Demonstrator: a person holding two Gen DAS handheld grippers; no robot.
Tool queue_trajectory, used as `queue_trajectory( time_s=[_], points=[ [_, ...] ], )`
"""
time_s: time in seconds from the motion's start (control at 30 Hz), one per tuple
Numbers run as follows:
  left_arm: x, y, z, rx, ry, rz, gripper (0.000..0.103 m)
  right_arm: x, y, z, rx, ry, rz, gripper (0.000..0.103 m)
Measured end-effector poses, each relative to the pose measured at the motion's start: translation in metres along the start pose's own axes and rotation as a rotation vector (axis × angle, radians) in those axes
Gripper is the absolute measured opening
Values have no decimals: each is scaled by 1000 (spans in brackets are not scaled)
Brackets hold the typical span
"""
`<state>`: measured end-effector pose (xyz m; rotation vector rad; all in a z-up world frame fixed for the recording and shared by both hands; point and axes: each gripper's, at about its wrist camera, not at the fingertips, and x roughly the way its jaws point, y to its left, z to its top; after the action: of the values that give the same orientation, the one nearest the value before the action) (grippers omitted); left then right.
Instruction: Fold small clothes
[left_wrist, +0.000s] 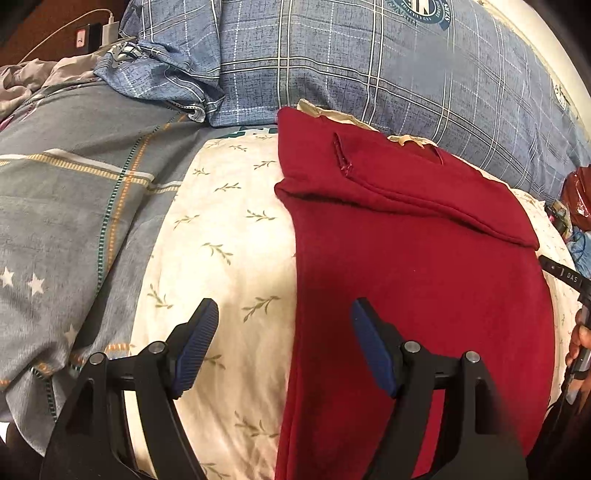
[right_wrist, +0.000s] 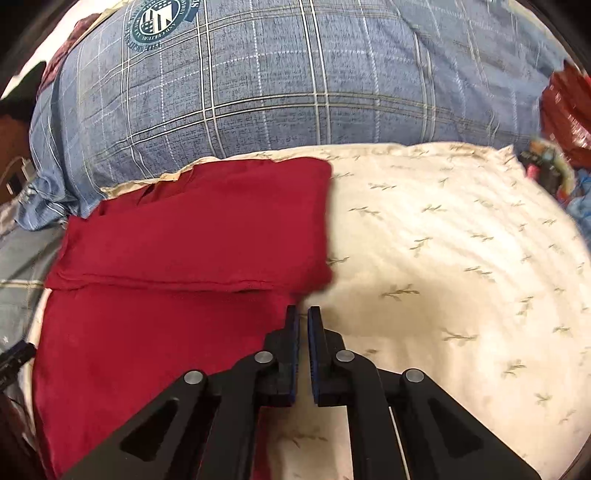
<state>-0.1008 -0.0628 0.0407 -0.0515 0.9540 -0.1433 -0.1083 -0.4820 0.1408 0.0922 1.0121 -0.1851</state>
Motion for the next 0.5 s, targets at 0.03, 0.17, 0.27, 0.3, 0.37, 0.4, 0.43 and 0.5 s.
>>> queue_trajectory(
  time_s=[0.03,0.17,0.27,0.3,0.37,0.4,0.43,0.5],
  points=[
    [-1,0,-1,-6,-1,-3,74,-5,-2,-1,3,-1,-2,4],
    [-5,0,-4,-14,-4,-7,74,-24,-11,-7,65,-6,115,45],
    [-6,-1,-5,-21,-2,-14,74,-25,-6,-19,82,29,201,65],
    [-7,-1,-5,-25,-2,-17,74,-19,-1,-24,74,55,216,65],
    [-9,0,-7,-30,2,-23,74,-7,9,-32,45,89,217,57],
    [-10,0,-8,-32,3,-25,74,-9,16,-36,1,41,170,42],
    [-12,0,-9,-33,3,-23,74,-11,20,-36,-31,14,141,6],
    [-16,1,-12,-34,3,-17,74,-18,17,-34,-14,5,155,6]
  ],
)
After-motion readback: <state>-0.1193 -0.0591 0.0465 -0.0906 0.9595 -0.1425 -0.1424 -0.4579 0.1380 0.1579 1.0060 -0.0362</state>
